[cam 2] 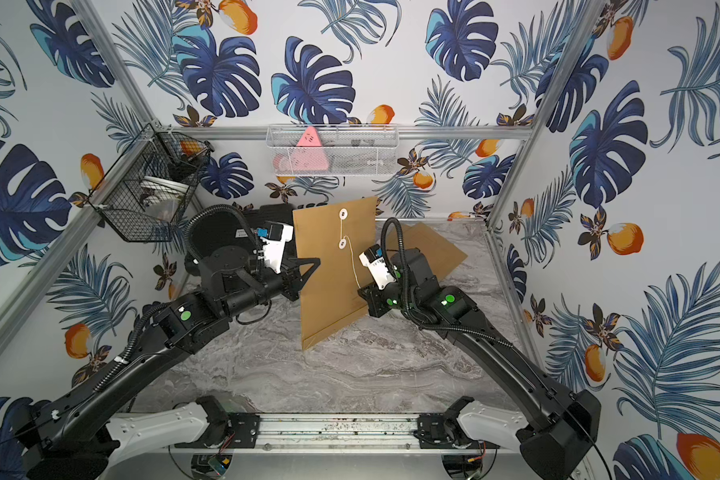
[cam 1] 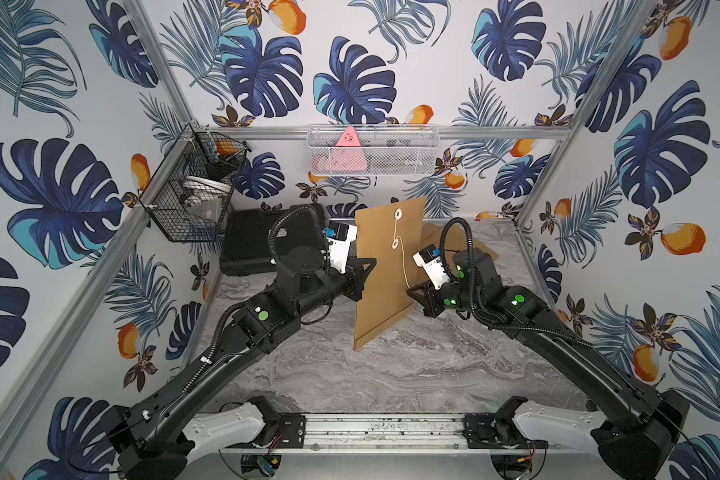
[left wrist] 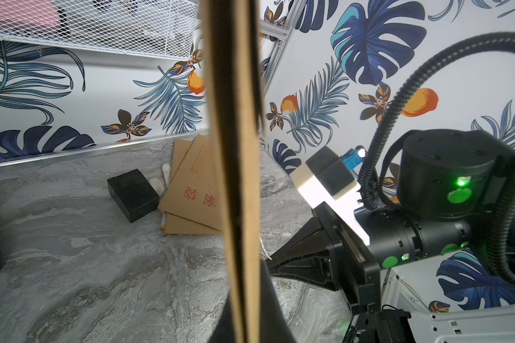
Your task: Open the file bag
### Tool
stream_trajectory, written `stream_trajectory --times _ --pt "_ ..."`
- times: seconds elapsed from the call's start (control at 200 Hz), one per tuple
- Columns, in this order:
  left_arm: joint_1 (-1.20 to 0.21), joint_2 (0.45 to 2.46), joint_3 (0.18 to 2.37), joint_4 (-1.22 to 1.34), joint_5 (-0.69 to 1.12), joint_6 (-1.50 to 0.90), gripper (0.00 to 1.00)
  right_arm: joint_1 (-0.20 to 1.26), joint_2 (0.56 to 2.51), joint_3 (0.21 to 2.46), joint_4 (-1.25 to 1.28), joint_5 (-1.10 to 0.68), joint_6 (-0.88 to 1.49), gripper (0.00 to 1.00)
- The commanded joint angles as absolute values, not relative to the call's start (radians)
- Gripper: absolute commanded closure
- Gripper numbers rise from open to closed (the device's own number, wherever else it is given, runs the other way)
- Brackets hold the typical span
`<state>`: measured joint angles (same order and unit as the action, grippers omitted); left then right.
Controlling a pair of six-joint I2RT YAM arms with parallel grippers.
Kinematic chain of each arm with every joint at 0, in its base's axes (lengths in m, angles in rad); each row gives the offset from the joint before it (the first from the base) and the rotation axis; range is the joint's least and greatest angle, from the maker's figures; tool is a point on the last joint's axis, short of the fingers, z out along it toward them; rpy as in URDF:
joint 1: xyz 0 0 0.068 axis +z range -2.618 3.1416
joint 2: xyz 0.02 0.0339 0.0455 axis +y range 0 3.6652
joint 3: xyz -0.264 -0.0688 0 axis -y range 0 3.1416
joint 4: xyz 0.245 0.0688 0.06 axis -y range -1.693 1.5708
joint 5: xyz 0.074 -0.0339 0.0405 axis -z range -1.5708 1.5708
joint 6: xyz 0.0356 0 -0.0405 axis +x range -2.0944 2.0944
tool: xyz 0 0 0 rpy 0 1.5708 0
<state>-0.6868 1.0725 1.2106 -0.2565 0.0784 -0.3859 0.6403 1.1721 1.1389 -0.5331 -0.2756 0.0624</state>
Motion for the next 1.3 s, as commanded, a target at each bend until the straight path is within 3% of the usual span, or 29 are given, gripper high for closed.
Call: stream_trajectory --times 0.0,0.691,1.296 --pt "-0.688 1.062 1.225 -0.234 0.075 -0.373 1.00 0.641 1.173 1.110 -0.572 -0.307 0.013 1.00" --pt "-0.686 1.067 1.224 -0.232 0.051 -0.375 1.00 0.661 1.201 1.089 -0.547 -0.551 -0.044 1.00" --pt "-0.687 1.219 1.336 -0.373 -0.074 -0.240 1.00 0.728 1.238 1.202 -0.411 -0.661 0.035 1.00"
